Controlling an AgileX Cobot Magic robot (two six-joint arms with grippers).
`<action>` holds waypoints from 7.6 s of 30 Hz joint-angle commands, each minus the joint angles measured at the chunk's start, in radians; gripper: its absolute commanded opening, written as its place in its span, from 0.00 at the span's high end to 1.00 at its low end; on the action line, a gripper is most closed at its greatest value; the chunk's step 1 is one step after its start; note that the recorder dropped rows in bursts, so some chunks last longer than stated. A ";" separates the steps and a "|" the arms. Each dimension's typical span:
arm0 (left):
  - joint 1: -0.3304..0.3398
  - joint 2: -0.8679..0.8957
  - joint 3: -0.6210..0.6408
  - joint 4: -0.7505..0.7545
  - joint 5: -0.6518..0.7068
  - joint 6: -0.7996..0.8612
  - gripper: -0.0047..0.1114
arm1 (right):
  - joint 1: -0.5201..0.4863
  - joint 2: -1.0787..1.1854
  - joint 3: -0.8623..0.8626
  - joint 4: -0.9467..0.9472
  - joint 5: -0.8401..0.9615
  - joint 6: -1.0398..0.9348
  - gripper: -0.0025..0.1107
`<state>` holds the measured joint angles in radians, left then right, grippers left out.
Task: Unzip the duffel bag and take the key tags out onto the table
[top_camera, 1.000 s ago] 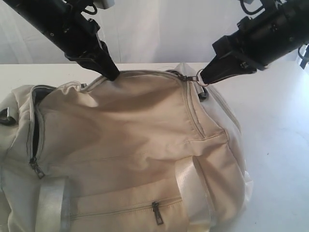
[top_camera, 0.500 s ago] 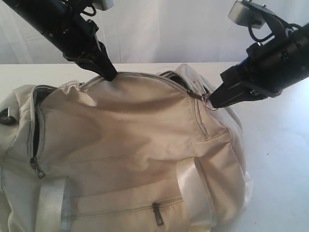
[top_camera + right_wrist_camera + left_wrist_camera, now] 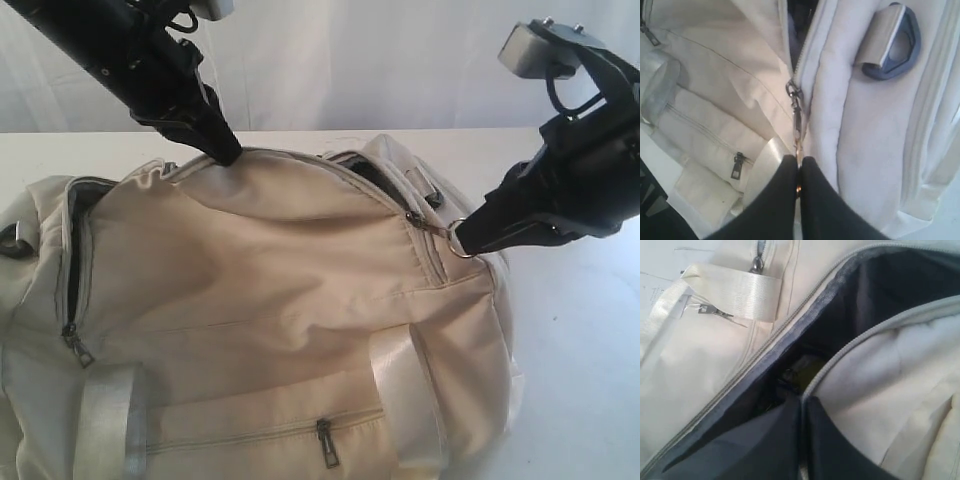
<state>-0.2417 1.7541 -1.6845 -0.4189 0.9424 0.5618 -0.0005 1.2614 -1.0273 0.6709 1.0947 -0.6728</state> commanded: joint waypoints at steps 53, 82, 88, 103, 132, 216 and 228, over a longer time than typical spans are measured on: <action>0.010 -0.010 0.009 -0.014 0.102 0.014 0.96 | -0.007 -0.137 0.237 -0.072 -0.130 0.054 0.40; -0.100 -0.481 0.456 -0.178 0.279 -0.088 0.96 | -0.007 -0.283 0.221 -0.063 -0.193 0.075 0.40; -0.219 -0.651 0.699 -0.267 0.121 -0.090 0.96 | -0.007 -0.294 0.221 0.021 -0.214 0.056 0.40; -0.390 -0.800 1.109 -0.447 -0.134 -0.067 0.96 | 0.037 -0.272 0.221 0.404 -0.159 -0.192 0.65; -0.388 -0.800 1.142 -0.432 -0.299 -0.039 0.57 | 0.516 0.307 0.221 0.247 -0.224 -0.129 0.83; -0.190 -0.649 0.667 0.256 0.279 -0.325 0.35 | 0.516 0.305 0.207 0.160 -0.172 -0.087 0.83; -0.190 -0.611 0.915 0.086 -0.438 -0.044 0.56 | 0.516 0.176 0.057 0.155 -0.067 -0.083 0.83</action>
<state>-0.4330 1.1226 -0.8142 -0.3151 0.6046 0.4946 0.5124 1.4709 -0.9482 0.8263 1.0194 -0.7508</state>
